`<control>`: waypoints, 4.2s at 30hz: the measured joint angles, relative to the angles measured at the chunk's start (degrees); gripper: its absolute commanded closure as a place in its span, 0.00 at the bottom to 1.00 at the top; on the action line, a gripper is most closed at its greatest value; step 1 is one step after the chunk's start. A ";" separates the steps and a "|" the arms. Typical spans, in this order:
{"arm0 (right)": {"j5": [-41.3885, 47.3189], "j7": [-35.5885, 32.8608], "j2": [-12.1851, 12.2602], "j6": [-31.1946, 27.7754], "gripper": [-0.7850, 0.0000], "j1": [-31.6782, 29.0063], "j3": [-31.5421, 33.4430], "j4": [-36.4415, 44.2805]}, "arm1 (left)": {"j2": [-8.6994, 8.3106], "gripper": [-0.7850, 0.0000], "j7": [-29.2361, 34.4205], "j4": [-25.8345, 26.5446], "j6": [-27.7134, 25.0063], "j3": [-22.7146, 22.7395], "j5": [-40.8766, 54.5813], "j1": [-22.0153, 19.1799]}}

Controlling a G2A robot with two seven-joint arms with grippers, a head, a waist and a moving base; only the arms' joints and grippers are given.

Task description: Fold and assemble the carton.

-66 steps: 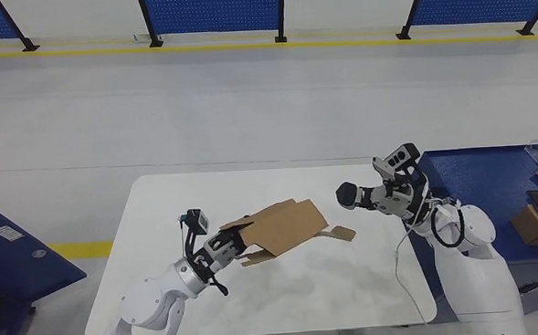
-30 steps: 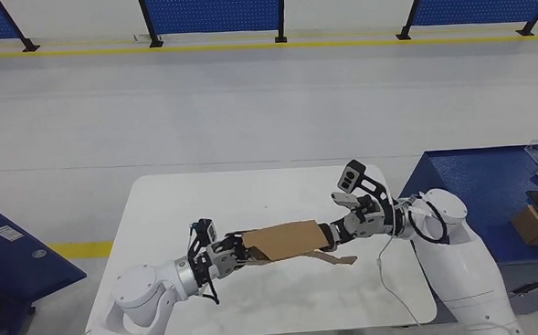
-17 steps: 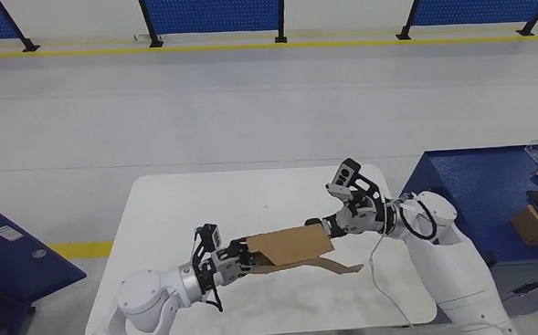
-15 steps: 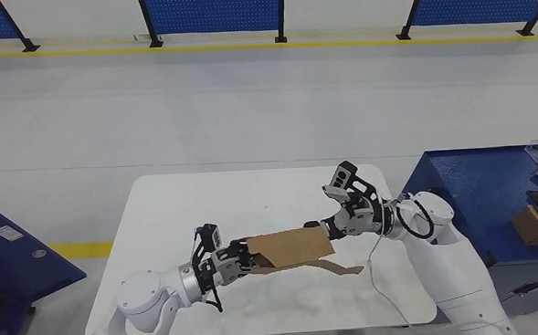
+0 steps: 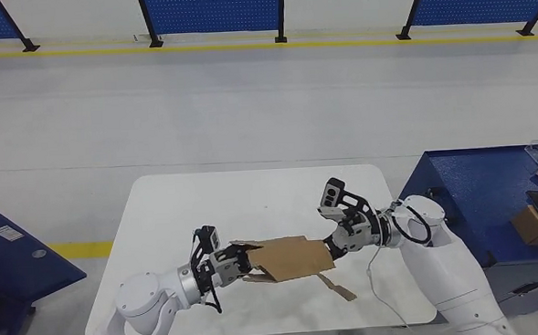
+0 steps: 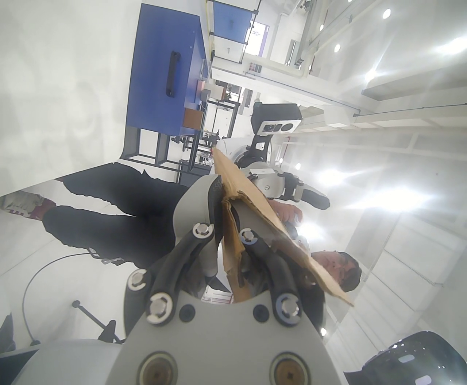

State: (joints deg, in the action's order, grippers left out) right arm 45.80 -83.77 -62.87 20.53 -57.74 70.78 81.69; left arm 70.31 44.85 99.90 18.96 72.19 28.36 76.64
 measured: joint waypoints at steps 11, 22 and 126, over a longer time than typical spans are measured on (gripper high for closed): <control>2.72 5.48 0.09 -3.47 0.00 -0.71 0.81 2.30 | -0.28 1.00 -1.00 0.97 0.90 -1.95 -0.90 0.22; 0.08 6.95 -0.10 -4.70 0.01 1.45 -1.94 -1.53 | -0.62 1.00 -1.29 1.61 1.85 -4.14 -2.52 0.53; -12.55 -1.37 2.56 -18.39 1.00 2.07 -6.00 -4.02 | -2.32 0.00 -11.17 19.70 -16.53 -2.71 -6.86 10.02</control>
State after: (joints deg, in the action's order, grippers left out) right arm 33.25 -85.15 -60.31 2.14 -55.67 64.78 77.66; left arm 67.99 33.68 119.61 2.43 69.48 21.51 86.66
